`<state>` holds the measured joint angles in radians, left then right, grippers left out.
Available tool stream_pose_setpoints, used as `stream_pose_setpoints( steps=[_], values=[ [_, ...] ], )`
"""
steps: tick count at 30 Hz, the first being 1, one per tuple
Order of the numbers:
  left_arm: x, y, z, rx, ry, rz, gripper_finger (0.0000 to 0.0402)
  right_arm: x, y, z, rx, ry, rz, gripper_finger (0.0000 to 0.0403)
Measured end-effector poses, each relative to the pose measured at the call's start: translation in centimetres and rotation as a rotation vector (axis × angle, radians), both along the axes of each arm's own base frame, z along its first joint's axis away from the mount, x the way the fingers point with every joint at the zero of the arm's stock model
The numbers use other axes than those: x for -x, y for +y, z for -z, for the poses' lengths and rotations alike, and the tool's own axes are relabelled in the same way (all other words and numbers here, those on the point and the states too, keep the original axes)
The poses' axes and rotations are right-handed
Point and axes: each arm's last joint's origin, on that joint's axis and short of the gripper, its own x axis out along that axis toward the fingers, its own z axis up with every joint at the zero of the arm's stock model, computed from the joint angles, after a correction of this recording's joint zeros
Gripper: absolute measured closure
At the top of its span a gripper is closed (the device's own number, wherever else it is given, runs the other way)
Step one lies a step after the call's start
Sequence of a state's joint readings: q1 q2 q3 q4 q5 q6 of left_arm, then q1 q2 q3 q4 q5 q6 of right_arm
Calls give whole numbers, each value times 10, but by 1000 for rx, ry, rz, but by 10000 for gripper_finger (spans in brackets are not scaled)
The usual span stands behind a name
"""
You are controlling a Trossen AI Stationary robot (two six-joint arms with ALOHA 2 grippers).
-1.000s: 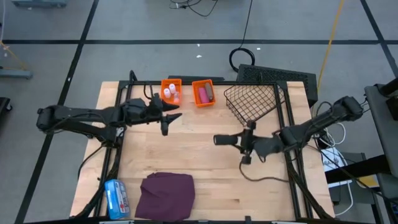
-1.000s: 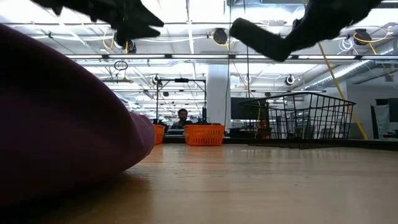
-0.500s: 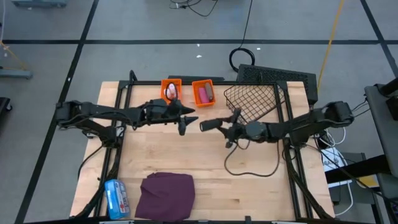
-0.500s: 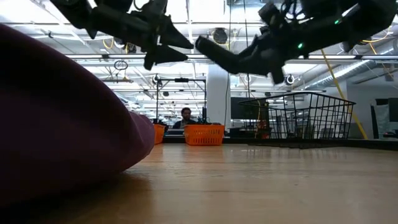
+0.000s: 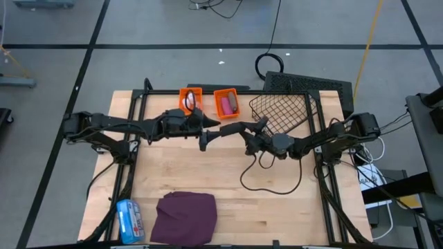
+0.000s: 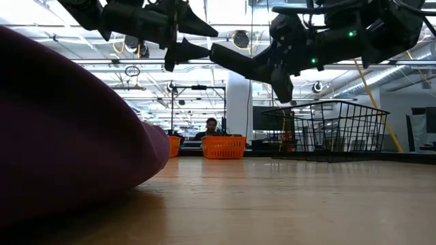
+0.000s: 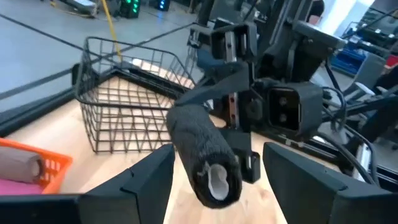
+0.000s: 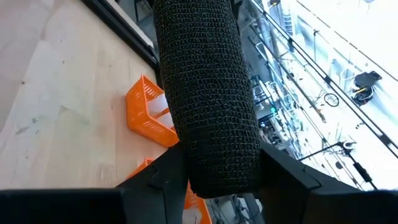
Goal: Pick & Place Medicine items
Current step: Put the black bandage into the right orange bin
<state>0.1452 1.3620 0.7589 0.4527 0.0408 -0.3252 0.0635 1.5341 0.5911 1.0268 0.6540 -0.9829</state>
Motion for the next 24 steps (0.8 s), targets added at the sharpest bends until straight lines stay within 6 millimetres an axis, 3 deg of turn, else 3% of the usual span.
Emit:
stream_pose_setpoints(
  steps=[10, 16, 20, 24],
  values=[
    [-9, -2, 9, 31, -20, -16, 148, -7, 2, -13, 4, -52, -10, 249],
    [-12, 2, 13, 22, -19, -62, 168, -7, 5, -12, -5, -56, -33, 251],
    [-12, 4, 12, 5, -28, -70, 214, -7, 8, -12, -28, -71, -43, 249],
    [-11, 9, 11, -32, -26, -80, 302, -6, 9, -13, -161, -154, -50, 240]
  ],
)
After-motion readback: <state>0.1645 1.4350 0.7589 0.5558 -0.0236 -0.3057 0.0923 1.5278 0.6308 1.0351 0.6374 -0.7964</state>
